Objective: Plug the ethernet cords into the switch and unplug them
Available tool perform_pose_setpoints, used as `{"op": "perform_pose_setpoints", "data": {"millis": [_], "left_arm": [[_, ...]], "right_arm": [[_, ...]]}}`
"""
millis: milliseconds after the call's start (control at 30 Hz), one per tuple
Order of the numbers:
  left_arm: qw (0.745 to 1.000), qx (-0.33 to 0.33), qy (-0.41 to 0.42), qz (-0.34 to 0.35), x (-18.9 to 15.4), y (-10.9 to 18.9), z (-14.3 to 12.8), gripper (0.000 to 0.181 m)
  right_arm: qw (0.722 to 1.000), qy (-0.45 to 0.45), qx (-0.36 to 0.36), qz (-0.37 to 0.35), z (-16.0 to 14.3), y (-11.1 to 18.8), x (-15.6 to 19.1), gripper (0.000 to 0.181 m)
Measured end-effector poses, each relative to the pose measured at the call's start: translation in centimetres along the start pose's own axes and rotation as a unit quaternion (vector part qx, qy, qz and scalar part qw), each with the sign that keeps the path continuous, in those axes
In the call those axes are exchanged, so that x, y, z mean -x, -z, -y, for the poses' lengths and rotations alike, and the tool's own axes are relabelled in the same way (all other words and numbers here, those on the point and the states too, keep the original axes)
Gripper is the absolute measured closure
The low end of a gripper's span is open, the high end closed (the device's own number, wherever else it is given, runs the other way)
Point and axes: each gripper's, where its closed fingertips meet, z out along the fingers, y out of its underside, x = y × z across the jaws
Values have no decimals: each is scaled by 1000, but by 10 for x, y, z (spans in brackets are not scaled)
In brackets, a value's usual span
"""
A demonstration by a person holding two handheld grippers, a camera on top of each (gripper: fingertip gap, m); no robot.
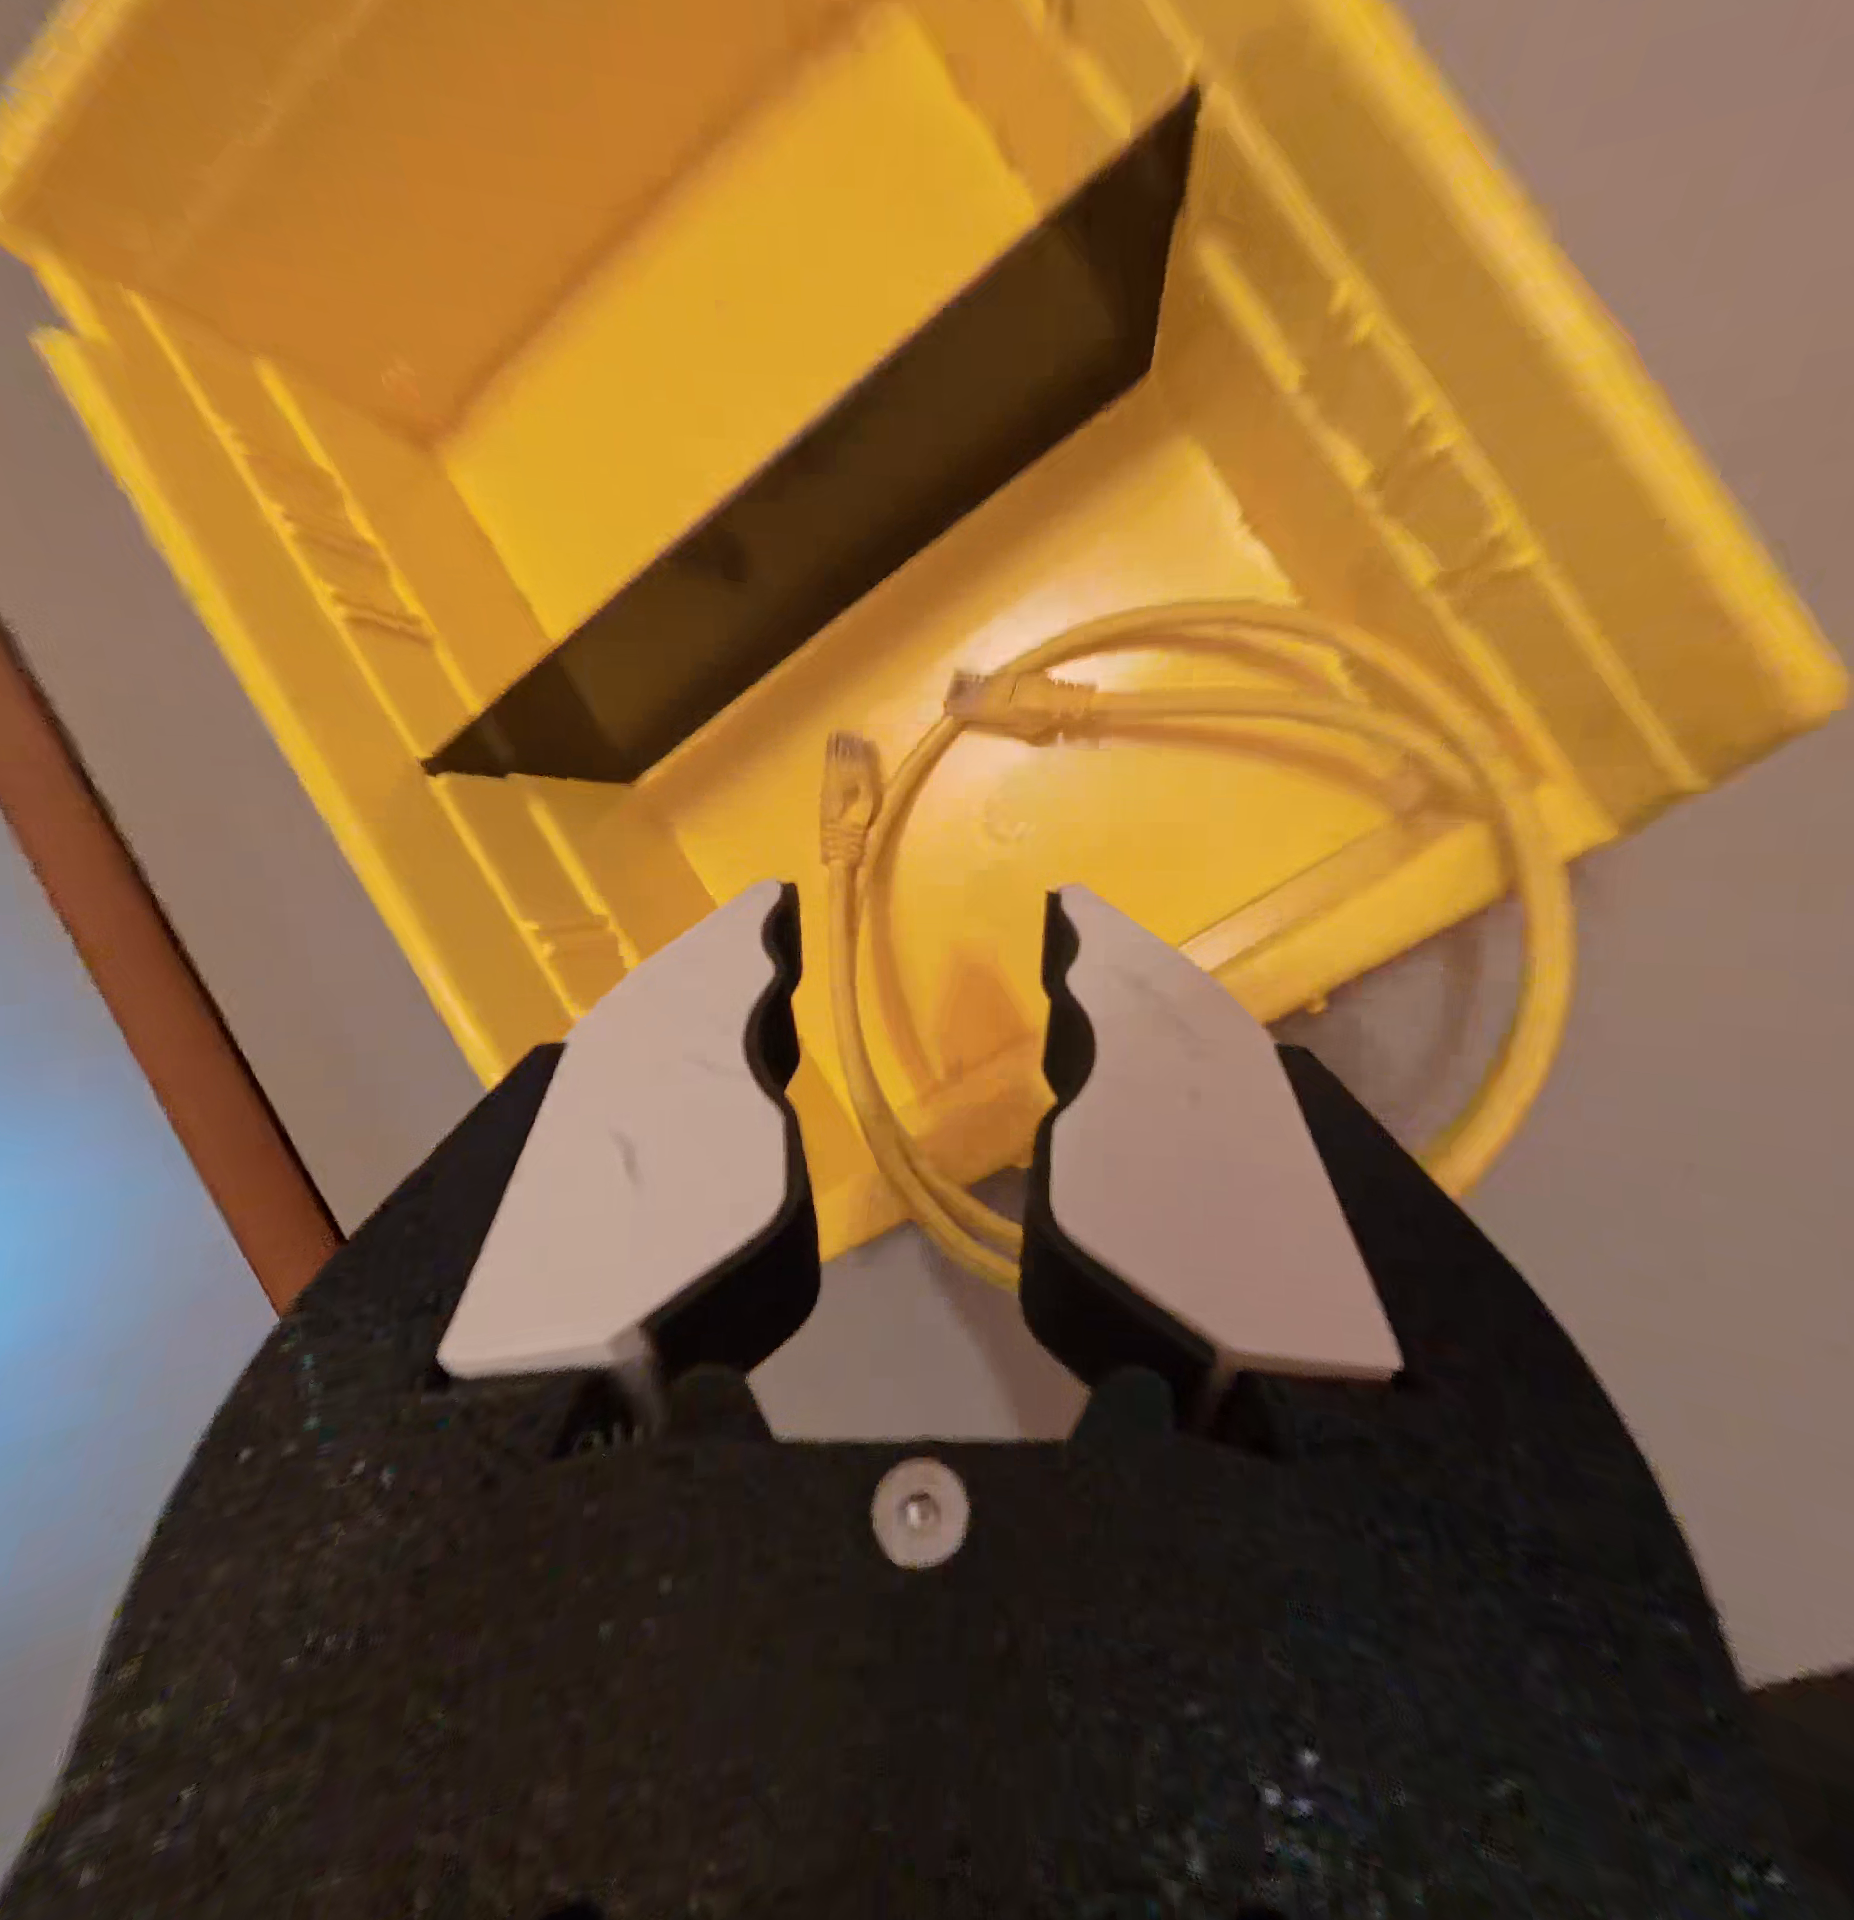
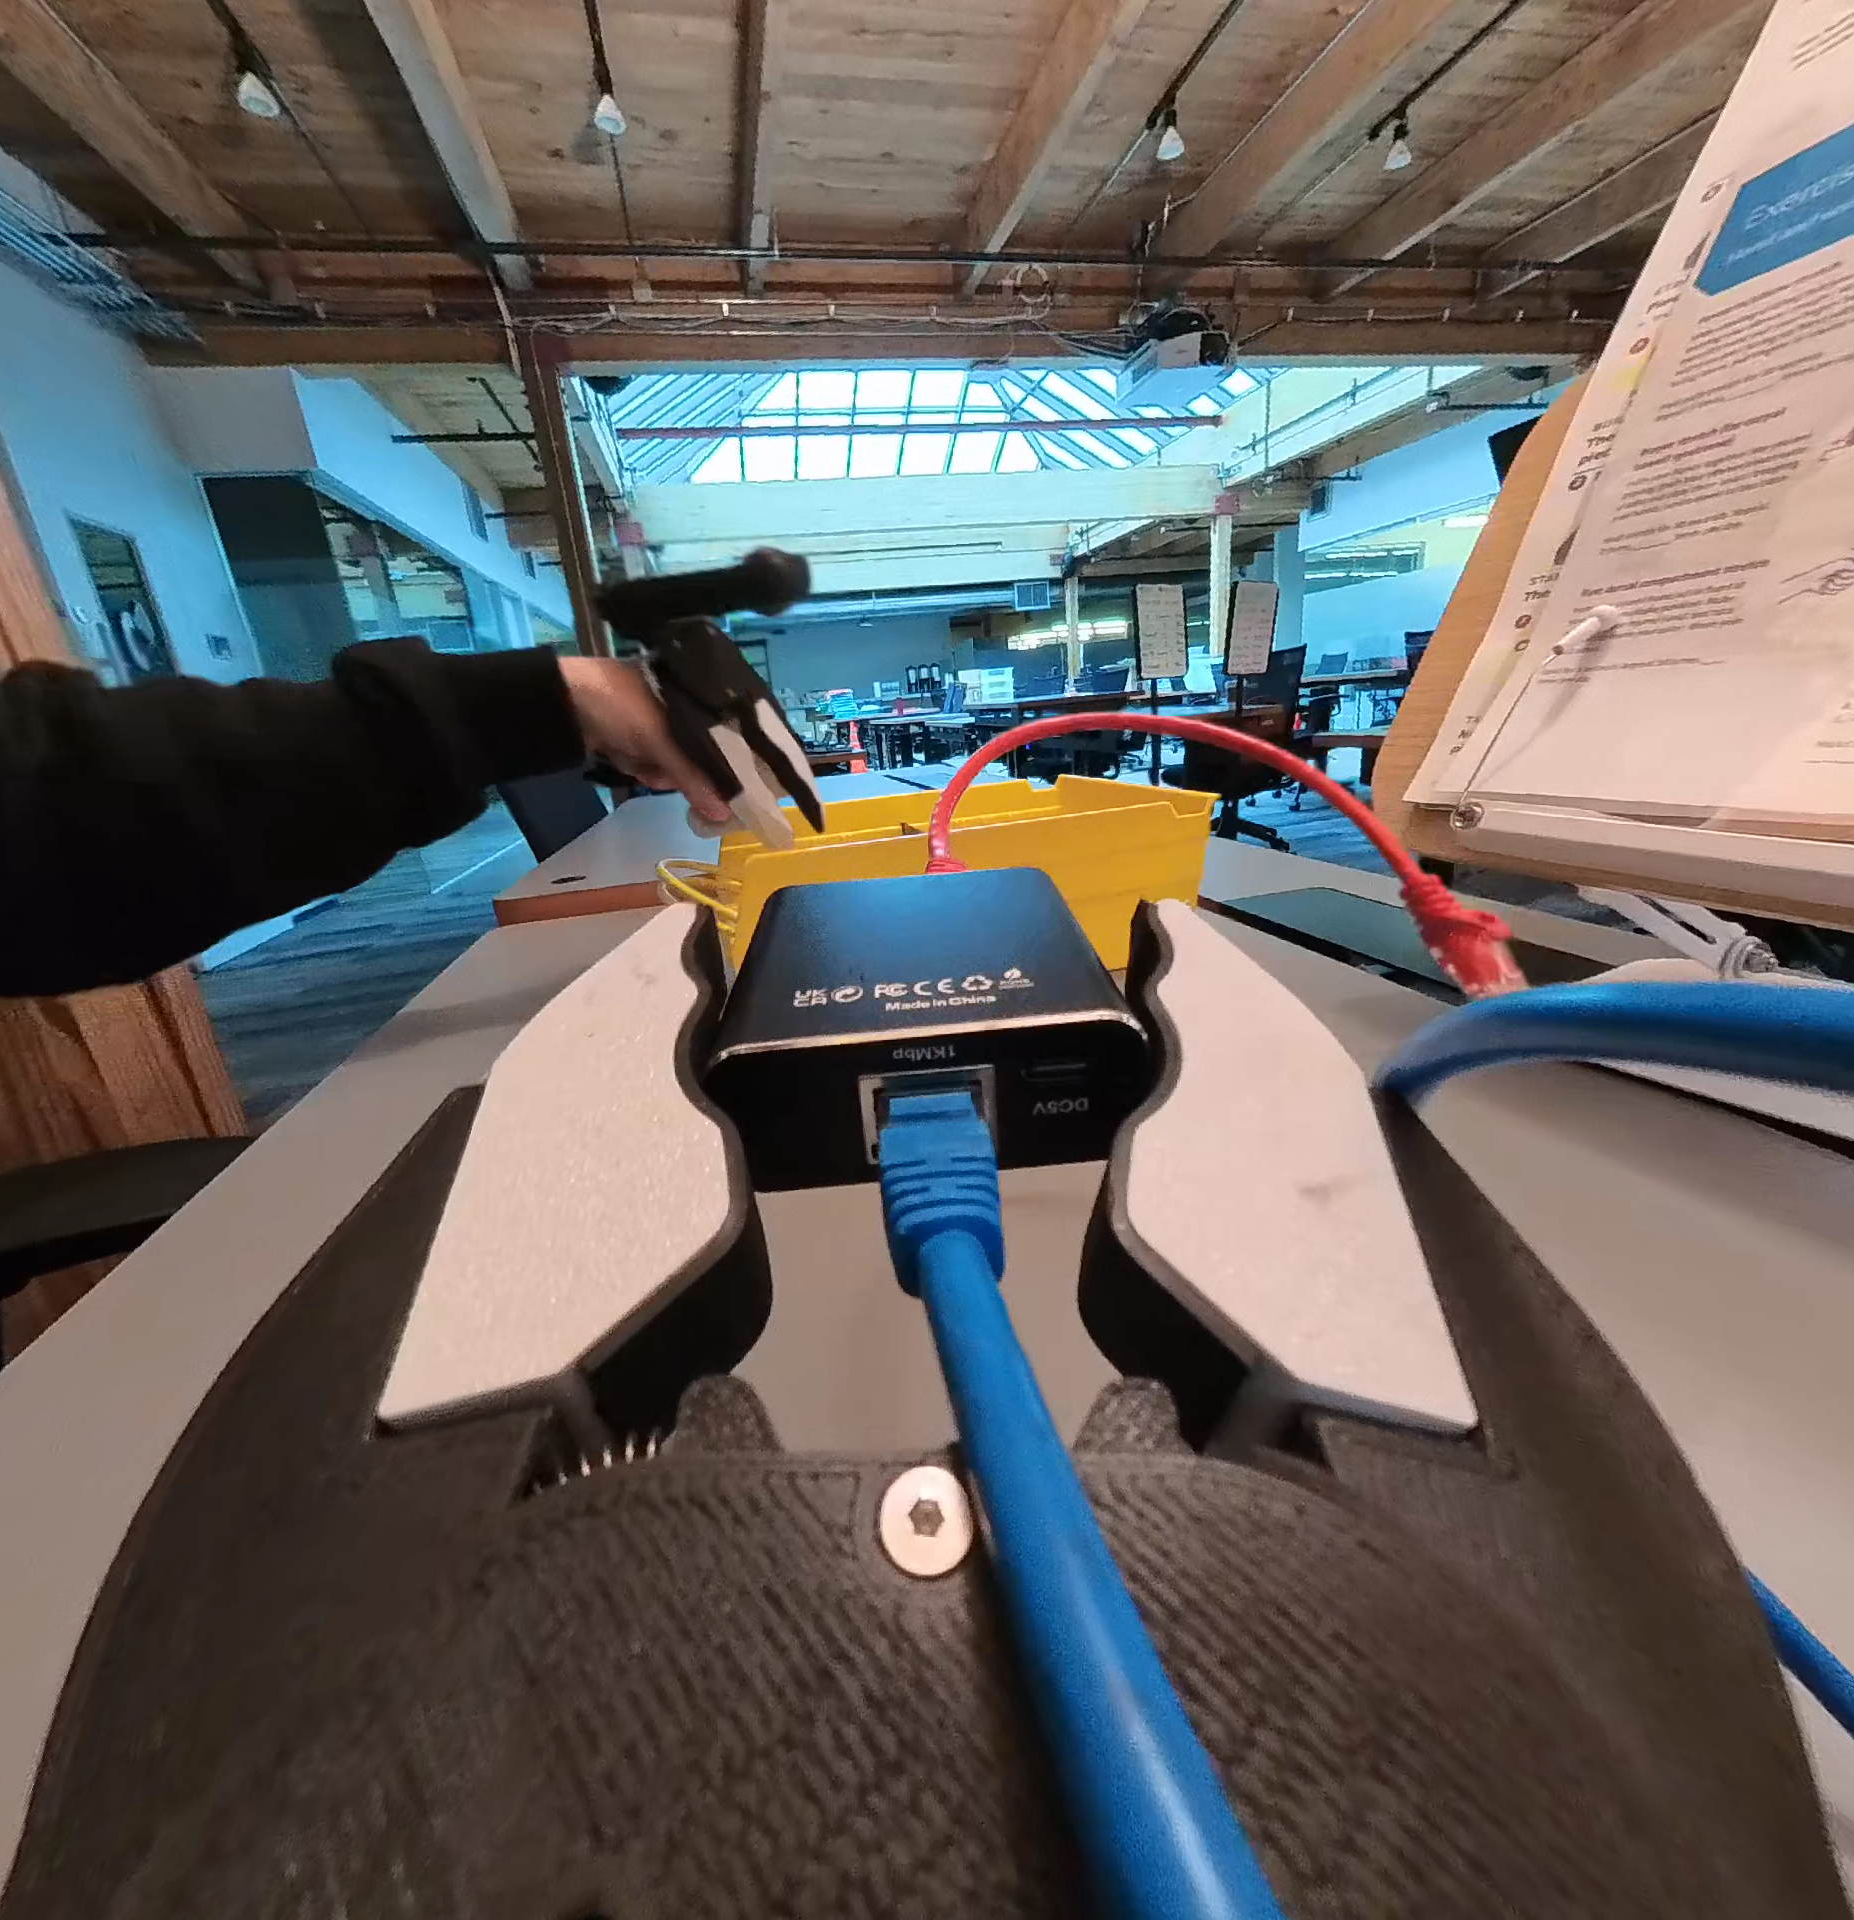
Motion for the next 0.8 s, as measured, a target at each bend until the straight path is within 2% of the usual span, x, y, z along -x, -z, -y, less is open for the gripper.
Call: {"op": "perform_pose_setpoints", "data": {"millis": [33, 100, 200, 233, 300, 367, 433, 500, 533, 567, 633, 800], "left_arm": [[999, 32, -1, -10, 3, -8, -6, 138], [995, 95, 3, -12, 13, -26, -17, 138], [989, 145, 27, -34, 19, -48, -23, 140], [987, 148, 31, -45, 13, -48, -19, 141], [992, 97, 43, -65, -4, -45, 5, 142], [986, 66, 110, -104, -22, -45, 25, 143], [963, 106, 191, -160, -39, -50, 23, 144], [945, 158, 239, -155, -40, -62, 11, 129], [940, 174, 252, -147, -39, -68, 6, 128], [935, 180, 267, -151, -41, -72, 5, 129], [920, 172, 299, -188, -53, -77, 13, 145], [928, 183, 276, -171, -57, -83, 12, 152]], "right_arm": [[1000, 1, 1, 1, 0, 0, 0, 107], [1000, 3, 1, 3, 0, 0, 1, 107], [1000, 5, 0, 7, 0, 0, 3, 107], [1000, 6, 0, 8, 0, 0, 3, 107], [1000, 6, 0, 10, 0, 0, 4, 107], [1000, 4, 2, 12, 0, 0, 4, 107], [1000, 4, 2, 14, 0, 0, 4, 107], [1000, 5, 0, 12, 0, 0, 4, 107], [1000, 6, 0, 13, 0, 0, 4, 107], [1000, 7, 1, 14, 0, 0, 5, 107], [1000, 6, 4, 16, -1, -1, 5, 107], [1000, 8, 3, 18, -1, 0, 6, 107]]}}
